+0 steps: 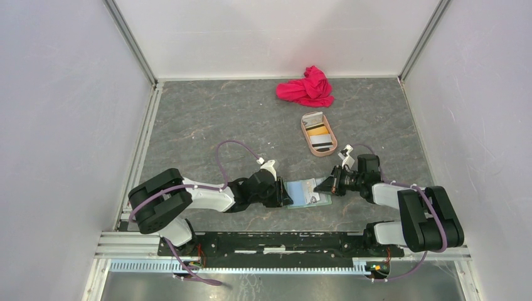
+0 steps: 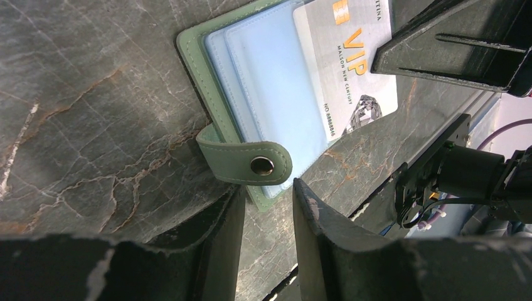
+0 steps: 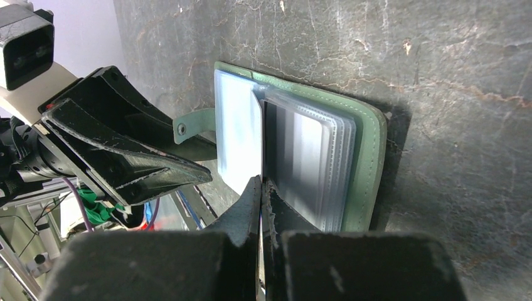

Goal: Put the credit cards into the card holder
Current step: Insert the credit card into the card holder.

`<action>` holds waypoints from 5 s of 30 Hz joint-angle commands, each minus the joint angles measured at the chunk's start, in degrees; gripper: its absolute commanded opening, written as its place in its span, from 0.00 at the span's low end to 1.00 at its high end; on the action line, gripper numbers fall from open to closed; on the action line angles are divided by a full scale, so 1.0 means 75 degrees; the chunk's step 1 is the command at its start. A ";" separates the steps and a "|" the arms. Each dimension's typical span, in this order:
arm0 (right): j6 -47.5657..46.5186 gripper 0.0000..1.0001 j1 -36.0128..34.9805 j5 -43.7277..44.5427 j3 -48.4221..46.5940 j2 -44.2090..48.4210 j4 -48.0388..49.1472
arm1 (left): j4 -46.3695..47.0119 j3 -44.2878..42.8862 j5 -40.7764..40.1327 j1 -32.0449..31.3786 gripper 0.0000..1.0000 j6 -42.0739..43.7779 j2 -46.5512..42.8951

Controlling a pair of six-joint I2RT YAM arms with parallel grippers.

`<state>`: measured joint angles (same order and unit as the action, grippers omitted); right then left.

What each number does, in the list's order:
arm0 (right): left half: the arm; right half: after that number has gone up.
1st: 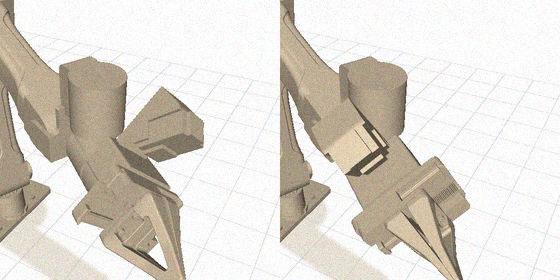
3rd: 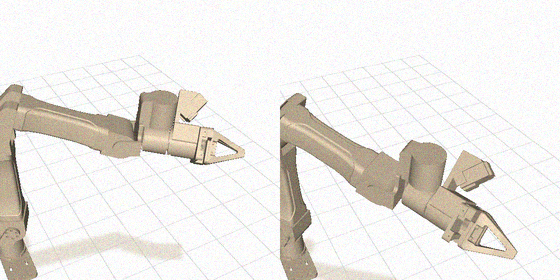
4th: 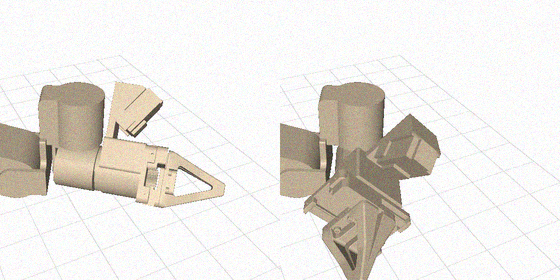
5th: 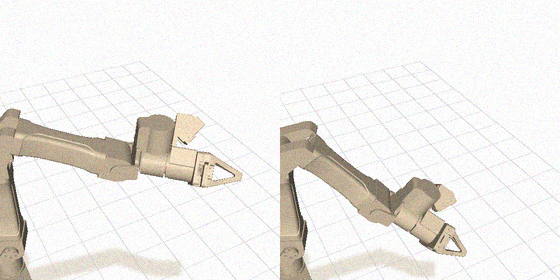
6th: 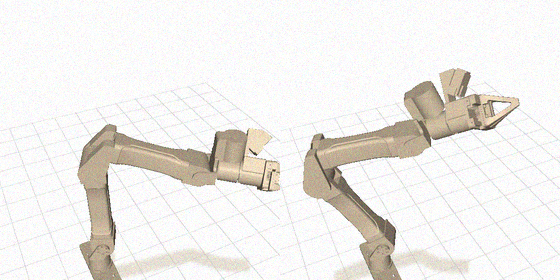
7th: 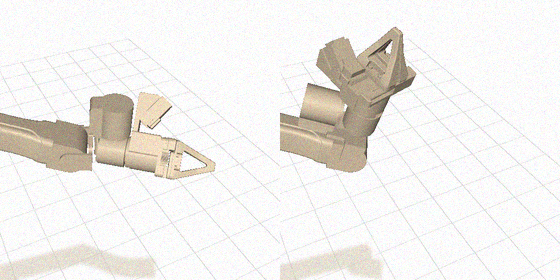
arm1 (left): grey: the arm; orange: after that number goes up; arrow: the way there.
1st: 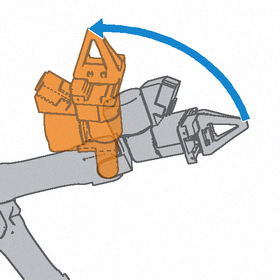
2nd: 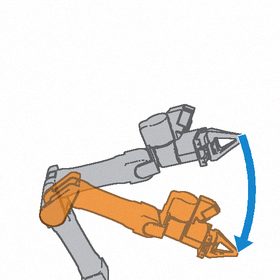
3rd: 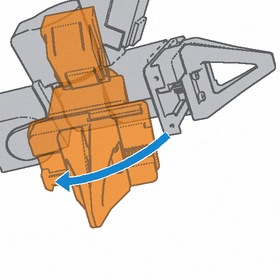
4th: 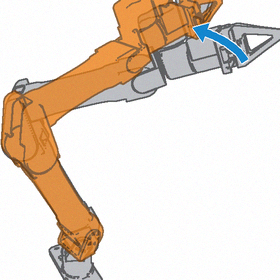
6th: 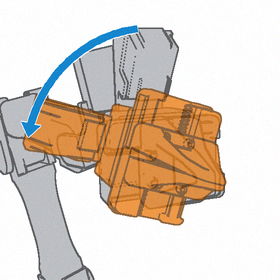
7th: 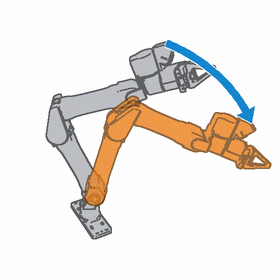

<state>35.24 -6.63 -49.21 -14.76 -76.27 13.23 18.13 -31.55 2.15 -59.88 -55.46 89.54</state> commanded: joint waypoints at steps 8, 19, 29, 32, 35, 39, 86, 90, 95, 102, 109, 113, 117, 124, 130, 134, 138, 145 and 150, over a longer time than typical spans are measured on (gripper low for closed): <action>-0.0131 0.00 -0.0109 0.0288 0.0009 0.0005 0.0230 | -0.0591 0.0008 0.0011 -0.0061 0.41 0.0164 0.0354; -0.0075 0.00 -0.0307 0.0379 0.0043 -0.0120 0.0313 | -0.0499 -0.0012 0.0118 -0.0067 0.39 0.0200 0.0418; -0.0639 0.05 -0.0512 0.0634 -0.0226 -0.0165 -0.0142 | -0.0416 0.0001 0.0170 -0.0066 0.39 0.0234 0.0426; -0.0947 0.10 -0.0623 0.0825 -0.0365 -0.0149 -0.0334 | -0.0380 0.0016 0.0191 -0.0066 0.39 0.0241 0.0420; -0.1188 0.12 -0.0716 0.0912 -0.0525 -0.0154 -0.0493 | -0.0348 0.0040 0.0196 -0.0060 0.39 0.0246 0.0411; -0.1507 0.16 -0.0802 0.1033 -0.0748 -0.0141 -0.0807 | -0.0297 0.0066 0.0195 -0.0067 0.39 0.0246 0.0388; -0.3566 0.44 -0.2214 0.2188 -0.1249 0.1066 -0.2412 | 0.0172 0.0388 0.0186 -0.0066 0.39 0.0258 0.0133; -0.3496 0.44 -0.2259 0.2018 -0.1254 0.0926 -0.2287 | 0.0215 0.0418 0.0192 -0.0065 0.39 0.0258 0.0106; -0.3418 0.44 -0.2468 0.1899 -0.1265 0.0821 -0.2150 | 0.0265 0.0427 0.0209 -0.0060 0.39 0.0258 0.0117; -0.3103 0.44 -0.2583 0.1541 -0.1286 0.0609 -0.1823 | 0.0278 0.0423 0.0215 -0.0066 0.38 0.0258 0.0134; -0.3534 0.45 -0.2530 0.2060 -0.1479 0.1031 -0.2132 | 0.0309 0.0457 0.0212 -0.0063 0.38 0.0258 0.0106; -0.3461 0.45 -0.2487 0.2336 -0.1371 0.1106 -0.2185 | 0.0325 0.0457 0.0207 -0.0067 0.39 0.0258 0.0112; -0.3253 0.45 -0.2494 0.2310 -0.1406 0.0824 -0.2117 | 0.0325 0.0468 0.0213 -0.0060 0.39 0.0258 0.0094; -0.2983 0.45 -0.2481 0.2059 -0.1332 0.0523 -0.1920 | 0.0359 0.0470 0.0217 -0.0066 0.39 0.0270 0.0129; -0.2625 0.45 -0.2485 0.1510 -0.1324 0.0213 -0.1534 | 0.0392 0.0492 0.0229 -0.0062 0.39 0.0270 0.0110; -0.2440 0.45 -0.2484 0.0946 -0.1246 0.0114 -0.1078 | 0.0417 0.0493 0.0250 -0.0067 0.39 0.0270 0.0135; -0.2394 0.44 -0.2487 0.0770 -0.1222 0.0183 -0.0880 | 0.0424 0.0501 0.0256 -0.0061 0.39 0.0270 0.0124; -0.2632 0.43 -0.2438 0.0970 -0.1253 0.0687 -0.1023 | 0.0460 0.0549 0.0242 -0.0058 0.39 0.0261 0.0076; -0.3020 0.38 -0.2254 0.2003 -0.1193 0.0989 -0.1607 | 0.0497 0.0580 0.0217 -0.0063 0.39 0.0247 0.0046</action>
<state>15.27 -24.69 -39.40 -23.49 -70.67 3.25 24.60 -28.77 3.64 -59.88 -55.44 90.19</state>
